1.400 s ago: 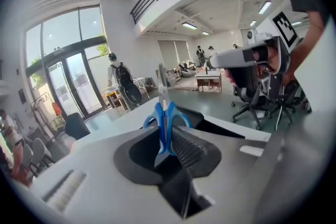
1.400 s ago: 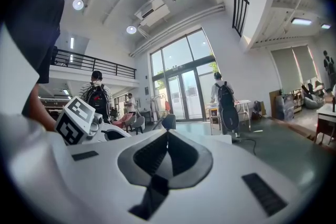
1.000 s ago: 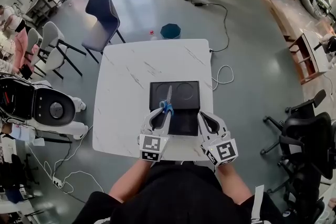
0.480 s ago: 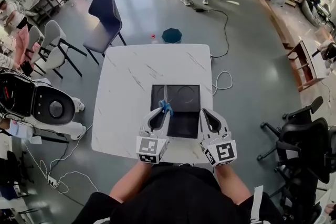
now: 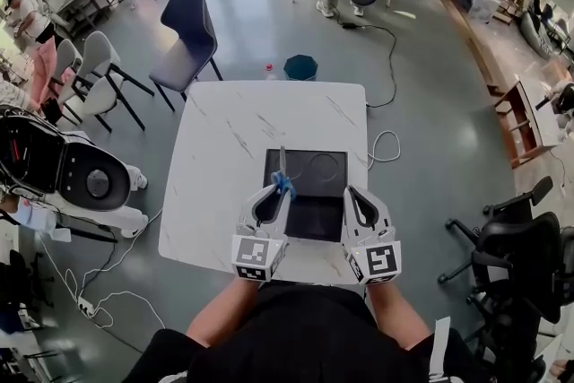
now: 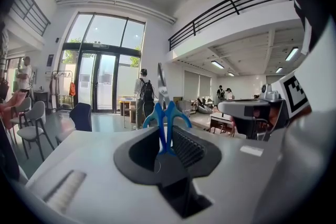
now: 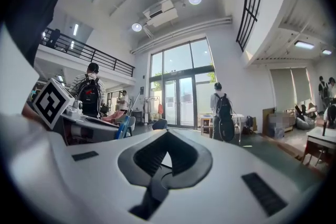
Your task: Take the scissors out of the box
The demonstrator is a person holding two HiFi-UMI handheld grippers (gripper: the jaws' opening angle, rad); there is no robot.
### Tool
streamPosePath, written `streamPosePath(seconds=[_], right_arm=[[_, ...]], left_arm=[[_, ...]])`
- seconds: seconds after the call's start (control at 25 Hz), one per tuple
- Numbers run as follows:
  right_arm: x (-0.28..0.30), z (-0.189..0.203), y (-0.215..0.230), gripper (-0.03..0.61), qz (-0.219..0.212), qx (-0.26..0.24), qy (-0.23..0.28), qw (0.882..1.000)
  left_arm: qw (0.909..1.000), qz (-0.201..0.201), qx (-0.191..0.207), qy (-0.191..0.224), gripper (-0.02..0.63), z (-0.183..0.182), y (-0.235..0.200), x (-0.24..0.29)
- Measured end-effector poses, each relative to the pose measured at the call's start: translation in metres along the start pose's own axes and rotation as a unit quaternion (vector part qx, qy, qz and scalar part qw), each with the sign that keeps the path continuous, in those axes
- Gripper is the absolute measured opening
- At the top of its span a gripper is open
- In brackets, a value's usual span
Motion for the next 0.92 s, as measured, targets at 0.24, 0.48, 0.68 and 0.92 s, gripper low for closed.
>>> streamPosePath(seconds=[0.24, 0.48, 0.68, 0.92], right_arm=[[0.004, 0.000, -0.001, 0.006, 0.003, -0.007, -0.005, 1.000], [0.006, -0.001, -0.001, 0.007, 0.016, -0.012, -0.004, 1.000], [0.005, 0.000, -0.001, 0.006, 0.017, -0.015, -0.006, 1.000], [0.004, 0.012, 0.000, 0.006, 0.021, -0.003, -0.030, 0.999]], left_arm=[[1.0000, 0.000, 0.000, 0.000, 0.084, -0.001, -0.003, 0.000], [1.0000, 0.002, 0.001, 0.000, 0.084, 0.001, -0.005, 0.000], [1.0000, 0.002, 0.000, -0.003, 0.084, 0.003, -0.005, -0.002], [0.9999, 0.002, -0.008, -0.007, 0.084, 0.009, -0.006, -0.003]])
Point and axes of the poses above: the fingertips, and each gripper's own axes: x forward along the fingers, y to its right, z out of its underside, the point moved 4 cm from there along -x, backward along the fingers, and after that the axes turned 3 degrees about y, right-handed, at the moved point
